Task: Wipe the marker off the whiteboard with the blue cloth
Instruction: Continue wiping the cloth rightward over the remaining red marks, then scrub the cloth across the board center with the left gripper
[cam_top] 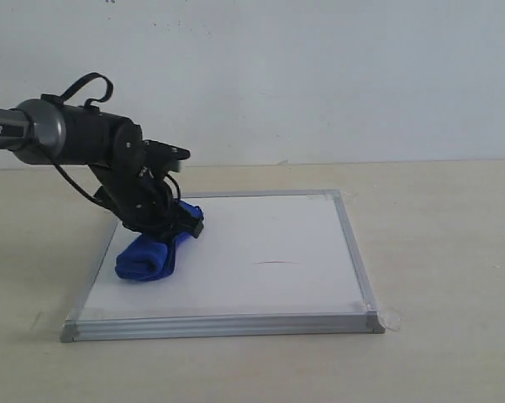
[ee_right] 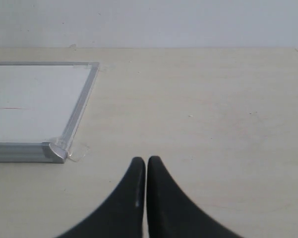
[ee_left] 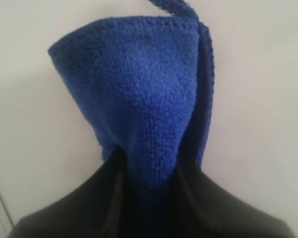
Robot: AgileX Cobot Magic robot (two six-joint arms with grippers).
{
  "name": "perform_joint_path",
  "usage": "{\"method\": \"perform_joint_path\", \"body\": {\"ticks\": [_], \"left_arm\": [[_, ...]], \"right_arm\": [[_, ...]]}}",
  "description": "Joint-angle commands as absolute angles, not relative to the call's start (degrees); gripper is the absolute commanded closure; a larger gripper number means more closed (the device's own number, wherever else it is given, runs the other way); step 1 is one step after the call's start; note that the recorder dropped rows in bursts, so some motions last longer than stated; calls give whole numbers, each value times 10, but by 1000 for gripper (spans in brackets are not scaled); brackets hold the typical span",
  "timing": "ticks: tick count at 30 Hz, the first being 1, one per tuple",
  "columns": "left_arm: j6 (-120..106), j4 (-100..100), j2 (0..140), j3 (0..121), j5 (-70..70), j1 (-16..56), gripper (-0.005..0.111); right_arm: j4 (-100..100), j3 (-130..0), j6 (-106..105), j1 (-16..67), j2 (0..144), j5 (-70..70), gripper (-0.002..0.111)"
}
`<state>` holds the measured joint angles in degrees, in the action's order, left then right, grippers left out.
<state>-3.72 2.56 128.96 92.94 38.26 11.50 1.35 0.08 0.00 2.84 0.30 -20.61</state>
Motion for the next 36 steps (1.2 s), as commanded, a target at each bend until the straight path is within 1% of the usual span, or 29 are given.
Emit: {"method": "perform_joint_path", "body": {"ticks": [1, 10, 12, 15, 17, 25, 27, 29, 32, 36], "left_arm": [[-64, -16, 1304, 920, 419, 116, 103], [-86, -43, 1304, 920, 367, 248, 103], [-86, -43, 1304, 920, 352, 268, 103], [-88, -36, 1304, 921, 343, 274, 103], [-86, -19, 1304, 924, 343, 264, 103], [-45, 0, 1304, 964, 427, 179, 103], [-29, -9, 1304, 968, 440, 170, 103], [-29, -11, 1304, 968, 446, 179, 103], [-29, -17, 1304, 968, 436, 215, 103], [-37, -17, 1304, 968, 410, 288, 103]], "right_arm": [[10, 0, 0, 25, 0, -205, 107], [10, 0, 0, 25, 0, -205, 107], [10, 0, 0, 25, 0, -205, 107], [10, 0, 0, 25, 0, -205, 107], [10, 0, 0, 25, 0, -205, 107], [10, 0, 0, 25, 0, -205, 107], [10, 0, 0, 25, 0, -205, 107], [10, 0, 0, 25, 0, -205, 107], [10, 0, 0, 25, 0, -205, 107], [10, 0, 0, 25, 0, -205, 107]]}}
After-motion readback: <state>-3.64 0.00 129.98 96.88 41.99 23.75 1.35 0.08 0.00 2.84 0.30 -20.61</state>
